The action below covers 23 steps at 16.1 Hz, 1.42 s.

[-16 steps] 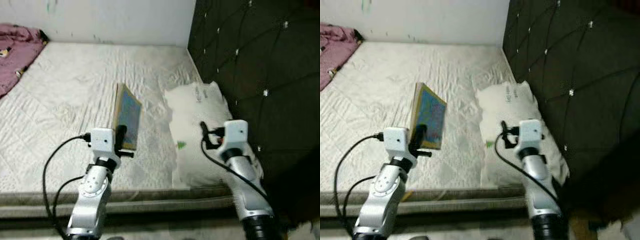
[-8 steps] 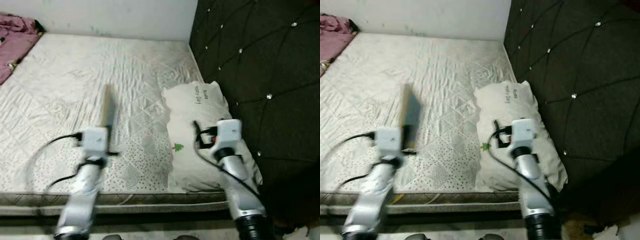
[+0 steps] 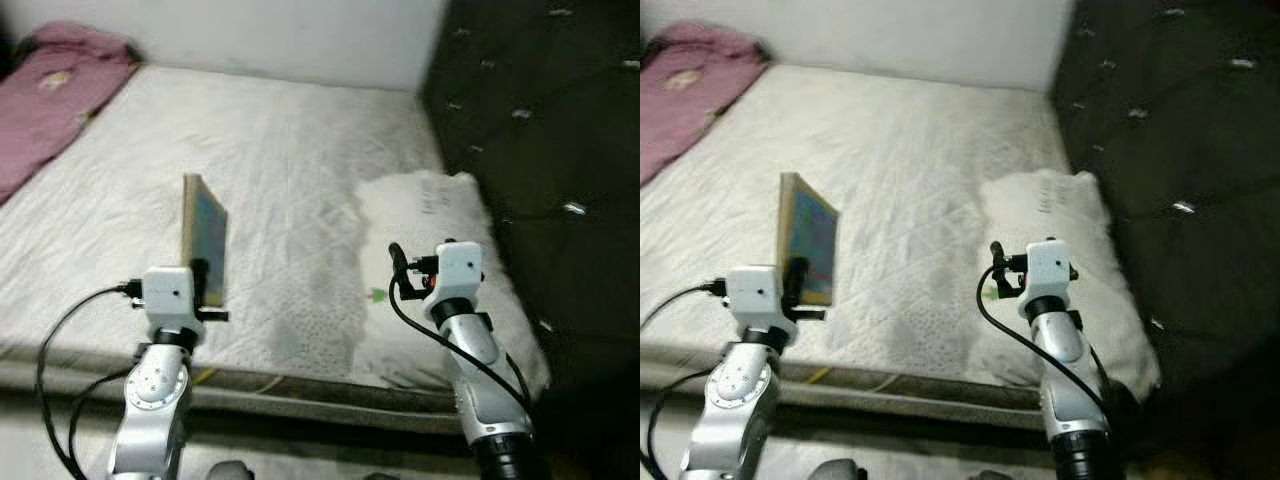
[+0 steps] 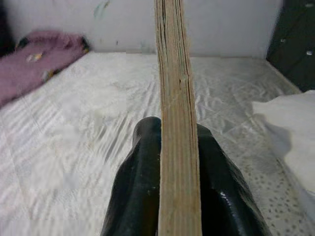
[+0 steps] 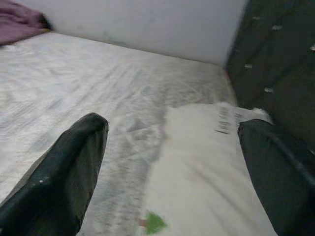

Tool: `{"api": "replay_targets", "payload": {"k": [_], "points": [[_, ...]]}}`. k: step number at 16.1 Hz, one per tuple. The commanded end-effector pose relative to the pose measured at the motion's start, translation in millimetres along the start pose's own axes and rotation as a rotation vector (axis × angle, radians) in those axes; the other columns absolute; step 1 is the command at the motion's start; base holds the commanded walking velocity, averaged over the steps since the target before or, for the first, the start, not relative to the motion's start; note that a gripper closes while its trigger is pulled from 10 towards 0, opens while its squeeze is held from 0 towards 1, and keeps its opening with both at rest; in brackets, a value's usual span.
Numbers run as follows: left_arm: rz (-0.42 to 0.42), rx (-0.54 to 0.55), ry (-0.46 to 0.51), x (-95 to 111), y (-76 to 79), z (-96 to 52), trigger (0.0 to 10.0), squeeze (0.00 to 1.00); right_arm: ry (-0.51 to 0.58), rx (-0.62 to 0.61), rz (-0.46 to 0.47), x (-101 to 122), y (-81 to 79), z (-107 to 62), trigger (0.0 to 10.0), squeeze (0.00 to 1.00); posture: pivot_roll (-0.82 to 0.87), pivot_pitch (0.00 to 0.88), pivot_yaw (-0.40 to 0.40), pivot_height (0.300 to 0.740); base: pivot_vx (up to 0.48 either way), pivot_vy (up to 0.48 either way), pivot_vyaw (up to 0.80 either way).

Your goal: Clean up the room

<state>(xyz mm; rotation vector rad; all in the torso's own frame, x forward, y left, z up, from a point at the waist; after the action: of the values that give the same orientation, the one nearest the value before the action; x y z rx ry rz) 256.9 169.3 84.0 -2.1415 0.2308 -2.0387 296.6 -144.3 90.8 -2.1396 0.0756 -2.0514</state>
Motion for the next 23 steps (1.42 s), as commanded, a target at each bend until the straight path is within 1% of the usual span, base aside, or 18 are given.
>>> {"api": "replay_targets", "payload": {"k": [1,3,4,6,7,8,9,10,11,13,18,20,21,22,23], "points": [[-0.008,-0.014,0.028,7,-3.5,2.2,10.0,0.0,0.025,0.003,0.024,5,-5.4,3.5,10.0,0.0,0.07,0.0,-0.025,0.74,0.0,0.0,0.0],[0.013,-0.01,0.015,4,-4.8,2.8,10.0,0.0,0.058,-0.004,0.049,13,-8.1,6.9,10.0,0.0,0.05,0.0,-0.031,0.74,0.0,0.0,0.0],[0.011,-0.007,0.019,5,-4.6,2.6,10.0,0.0,0.041,-0.006,0.06,9,-9.5,3.3,10.0,0.0,0.05,0.0,-0.032,0.74,0.0,0.0,0.0],[0.008,-0.014,0.026,9,-1.2,2.1,10.0,0.0,0.024,0.005,0.053,3,-11.6,-3.0,10.0,0.0,0.05,0.0,-0.025,0.74,0.0,0.0,0.0],[0.008,-0.036,0.025,9,1.2,1.8,10.0,0.0,0.027,-0.006,0.046,3,-9.3,-0.9,10.0,0.0,0.06,0.004,-0.018,0.74,0.0,0.0,0.0],[0.002,-0.051,0.027,10,1.2,1.3,10.0,0.0,0.028,-0.038,0.074,4,-4.2,2.1,10.0,0.0,0.05,0.01,-0.015,0.74,0.0,0.0,0.0],[0.003,-0.059,0.031,10,0.6,0.6,10.0,0.0,0.014,-0.055,0.114,3,-3.4,1.5,10.0,0.0,0.05,0.006,-0.012,0.74,0.0,0.0,0.0],[-0.004,-0.076,0.03,11,2.2,1.0,10.0,0.0,0.01,-0.023,0.093,2,-9.7,0.1,10.0,0.0,0.05,0.009,-0.007,0.74,0.0,0.0,-0.54],[-0.014,-0.093,0.036,12,5.5,2.7,10.0,0.0,0.014,-0.014,0.075,2,-11.2,-0.2,10.0,0.0,0.05,0.009,-0.007,0.74,0.0,0.0,-0.8],[-0.017,-0.104,0.043,14,8.6,4.5,10.0,0.0,0.006,-0.042,0.084,-1,-3.9,-0.2,10.0,0.0,0.05,0.005,-0.008,0.74,0.0,0.0,-0.71],[-0.028,-0.108,0.051,15,10.6,6.1,10.0,0.0,-0.007,-0.025,0.08,-3,-5.9,3.3,10.0,0.0,0.06,0.0,-0.023,0.74,0.0,0.0,0.0],[-0.034,-0.093,0.045,14,8.4,7.5,10.0,0.0,0.003,-0.013,0.08,0,-8.7,4.9,10.0,0.0,0.06,0.005,-0.024,0.74,0.0,0.0,0.0],[-0.032,-0.093,0.047,15,8.4,7.9,10.0,0.0,0.006,-0.012,0.081,1,-9.0,5.3,10.0,0.0,0.06,0.009,-0.024,0.74,0.0,0.0,0.0],[0.019,-0.065,0.056,18,5.2,8.6,10.0,0.0,0.029,0.002,0.086,7,-11.7,5.4,10.0,0.0,0.06,0.018,-0.024,0.74,0.0,0.0,0.0],[0.035,-0.055,0.06,19,4.2,8.6,10.0,0.0,0.033,0.005,0.087,8,-12.2,5.3,10.0,0.0,0.06,0.018,-0.024,0.74,0.0,0.0,0.0]]}}
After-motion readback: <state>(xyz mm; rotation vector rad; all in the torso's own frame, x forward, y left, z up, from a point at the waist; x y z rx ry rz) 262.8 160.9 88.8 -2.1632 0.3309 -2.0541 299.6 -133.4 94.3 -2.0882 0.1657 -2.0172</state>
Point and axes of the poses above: a point about 5 cm out from each wrist's last joint towards the gripper, its own z axis pointing out of the wrist towards the gripper, its own x axis along the axis of the wrist's last joint, y = z × x, the point moved 1 cm from there along z, pointing out of the wrist towards the gripper, and after that the axes turned 12 degrees about z, right-handed, at the moved point
